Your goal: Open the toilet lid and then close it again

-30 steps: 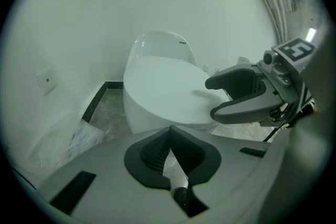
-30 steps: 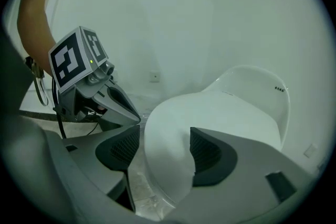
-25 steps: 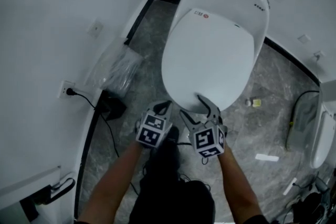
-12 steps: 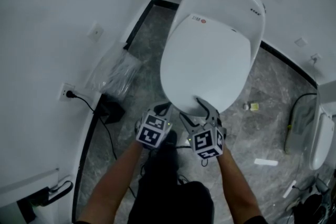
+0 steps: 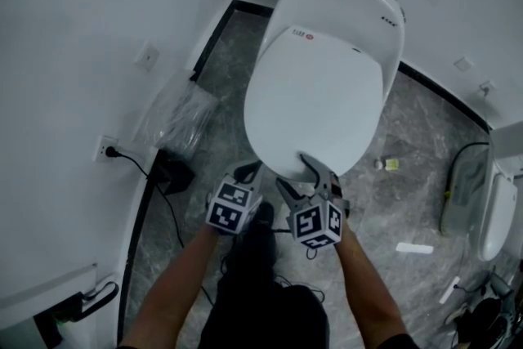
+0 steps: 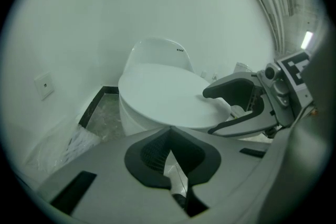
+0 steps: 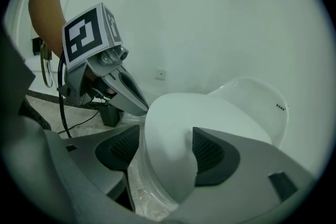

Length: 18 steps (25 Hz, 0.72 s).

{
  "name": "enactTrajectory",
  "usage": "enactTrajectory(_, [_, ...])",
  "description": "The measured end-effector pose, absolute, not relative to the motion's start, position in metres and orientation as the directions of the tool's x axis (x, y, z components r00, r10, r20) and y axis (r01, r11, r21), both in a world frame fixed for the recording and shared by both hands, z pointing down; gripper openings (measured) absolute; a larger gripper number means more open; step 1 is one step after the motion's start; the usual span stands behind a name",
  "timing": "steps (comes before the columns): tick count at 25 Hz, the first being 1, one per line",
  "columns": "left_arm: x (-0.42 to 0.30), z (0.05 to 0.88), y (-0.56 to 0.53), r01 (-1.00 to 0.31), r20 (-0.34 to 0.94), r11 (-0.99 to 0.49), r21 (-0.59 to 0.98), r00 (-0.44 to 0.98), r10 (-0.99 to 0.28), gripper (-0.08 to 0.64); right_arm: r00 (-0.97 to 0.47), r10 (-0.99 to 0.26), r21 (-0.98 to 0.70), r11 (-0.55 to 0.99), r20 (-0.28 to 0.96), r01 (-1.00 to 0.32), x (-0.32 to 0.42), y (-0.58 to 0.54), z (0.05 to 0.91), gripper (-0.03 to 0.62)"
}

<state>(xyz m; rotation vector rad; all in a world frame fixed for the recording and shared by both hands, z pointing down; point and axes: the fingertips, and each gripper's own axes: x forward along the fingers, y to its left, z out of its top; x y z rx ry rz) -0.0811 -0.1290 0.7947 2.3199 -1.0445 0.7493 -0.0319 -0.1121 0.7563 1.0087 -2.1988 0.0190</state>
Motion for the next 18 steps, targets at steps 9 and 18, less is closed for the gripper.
enactTrajectory(9, [-0.078,0.755,-0.133,-0.765,0.647,-0.600,0.234,0.583,-0.492,0.005,-0.413,-0.639,0.298,0.713,0.649,-0.635,-0.024,-0.123,0.726,0.322])
enactTrajectory(18, [-0.075,0.708,-0.144,-0.742,0.632,-0.625,0.243,0.610,-0.479,0.005,-0.418,-0.605,0.262,0.729,0.677,-0.632,-0.027,-0.129,0.680,0.244])
